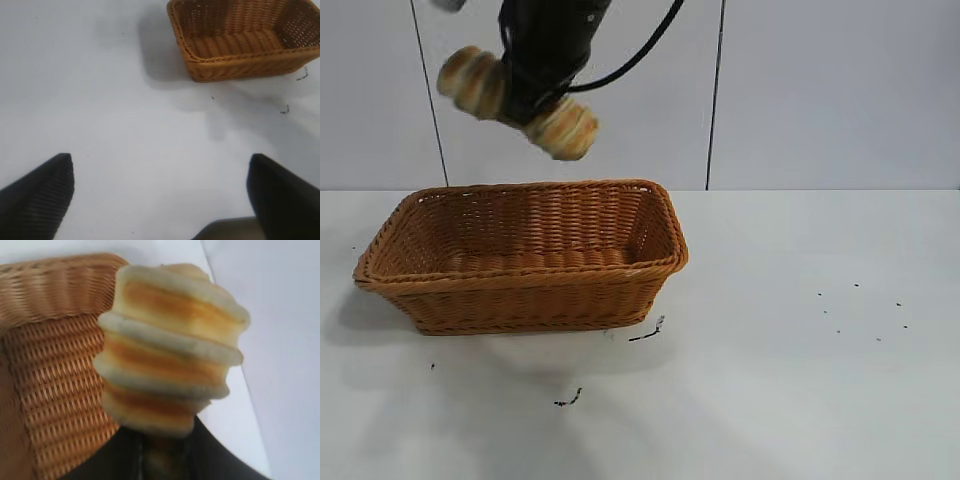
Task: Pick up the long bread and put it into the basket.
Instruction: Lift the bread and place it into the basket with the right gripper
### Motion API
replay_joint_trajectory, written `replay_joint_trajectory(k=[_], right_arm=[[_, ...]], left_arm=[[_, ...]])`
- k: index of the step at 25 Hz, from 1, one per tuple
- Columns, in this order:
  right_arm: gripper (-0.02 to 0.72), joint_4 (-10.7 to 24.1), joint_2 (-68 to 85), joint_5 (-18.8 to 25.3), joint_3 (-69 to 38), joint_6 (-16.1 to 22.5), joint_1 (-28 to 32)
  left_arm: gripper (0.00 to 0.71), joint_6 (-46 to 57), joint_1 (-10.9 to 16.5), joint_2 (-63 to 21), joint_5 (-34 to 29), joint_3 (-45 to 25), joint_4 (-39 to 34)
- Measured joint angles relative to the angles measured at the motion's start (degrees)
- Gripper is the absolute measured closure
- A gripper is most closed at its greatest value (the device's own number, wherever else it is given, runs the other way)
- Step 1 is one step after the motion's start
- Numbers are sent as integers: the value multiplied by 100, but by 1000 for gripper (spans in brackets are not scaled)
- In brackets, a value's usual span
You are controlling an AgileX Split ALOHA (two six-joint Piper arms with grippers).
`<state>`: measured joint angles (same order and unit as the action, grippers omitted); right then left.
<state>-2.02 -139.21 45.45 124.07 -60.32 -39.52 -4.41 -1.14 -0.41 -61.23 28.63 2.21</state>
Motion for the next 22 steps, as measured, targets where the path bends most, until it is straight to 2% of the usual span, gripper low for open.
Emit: replay_joint_trajectory(k=[7, 9, 11, 14, 16, 19, 22], right_arm=[[606, 91, -389, -79, 0, -12, 12], [584, 91, -389, -156, 0, -12, 12], [498, 86, -389, -187, 11, -12, 12], [267, 5, -389, -200, 11, 63, 12], [160, -47, -389, -219, 11, 93, 12], [97, -132, -389, -219, 11, 103, 12], [85, -179, -382, -219, 11, 149, 12]], left_arm=[[18, 0, 0, 0, 0, 0, 0], [18, 0, 0, 0, 0, 0, 0], [18, 0, 0, 0, 0, 0, 0], [18, 0, 0, 0, 0, 0, 0], [18, 0, 0, 0, 0, 0, 0], [18, 0, 0, 0, 0, 0, 0], [18, 0, 0, 0, 0, 0, 0]])
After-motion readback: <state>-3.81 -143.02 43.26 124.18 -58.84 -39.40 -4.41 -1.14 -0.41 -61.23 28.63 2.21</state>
